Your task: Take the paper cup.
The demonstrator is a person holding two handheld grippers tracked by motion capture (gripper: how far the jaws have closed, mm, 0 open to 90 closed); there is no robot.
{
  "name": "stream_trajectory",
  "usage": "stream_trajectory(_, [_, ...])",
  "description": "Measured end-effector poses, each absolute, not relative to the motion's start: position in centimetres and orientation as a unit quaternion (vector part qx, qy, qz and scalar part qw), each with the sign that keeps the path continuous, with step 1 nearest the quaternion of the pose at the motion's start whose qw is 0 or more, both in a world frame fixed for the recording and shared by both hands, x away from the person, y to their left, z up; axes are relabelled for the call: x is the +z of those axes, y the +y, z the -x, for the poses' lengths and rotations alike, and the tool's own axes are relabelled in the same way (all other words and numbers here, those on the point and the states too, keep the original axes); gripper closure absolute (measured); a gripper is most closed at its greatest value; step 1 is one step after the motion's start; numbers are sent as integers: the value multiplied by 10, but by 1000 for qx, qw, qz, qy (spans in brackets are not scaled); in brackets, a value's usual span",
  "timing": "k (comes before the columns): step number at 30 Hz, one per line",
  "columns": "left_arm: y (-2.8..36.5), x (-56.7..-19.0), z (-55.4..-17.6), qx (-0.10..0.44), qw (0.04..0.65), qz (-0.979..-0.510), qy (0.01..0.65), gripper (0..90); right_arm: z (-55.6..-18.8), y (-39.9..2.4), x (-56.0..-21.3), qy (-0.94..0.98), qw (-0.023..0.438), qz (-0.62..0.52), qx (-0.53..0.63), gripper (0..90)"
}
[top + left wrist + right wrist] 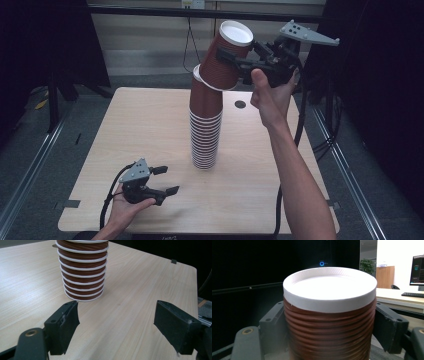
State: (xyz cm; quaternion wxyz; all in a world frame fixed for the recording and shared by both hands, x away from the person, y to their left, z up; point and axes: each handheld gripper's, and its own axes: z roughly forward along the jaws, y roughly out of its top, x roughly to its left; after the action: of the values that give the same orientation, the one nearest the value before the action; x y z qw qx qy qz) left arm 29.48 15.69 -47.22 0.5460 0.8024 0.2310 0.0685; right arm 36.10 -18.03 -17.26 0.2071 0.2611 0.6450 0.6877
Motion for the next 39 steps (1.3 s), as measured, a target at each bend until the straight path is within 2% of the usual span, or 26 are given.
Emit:
stream_trajectory(22, [152, -471, -294, 53, 549, -801, 233, 161, -344, -235, -179, 624, 236, -295, 685, 222])
stream_trajectory(39, [148, -459, -296, 51, 554, -799, 227, 160, -337, -254, -219, 646, 227, -322, 653, 222])
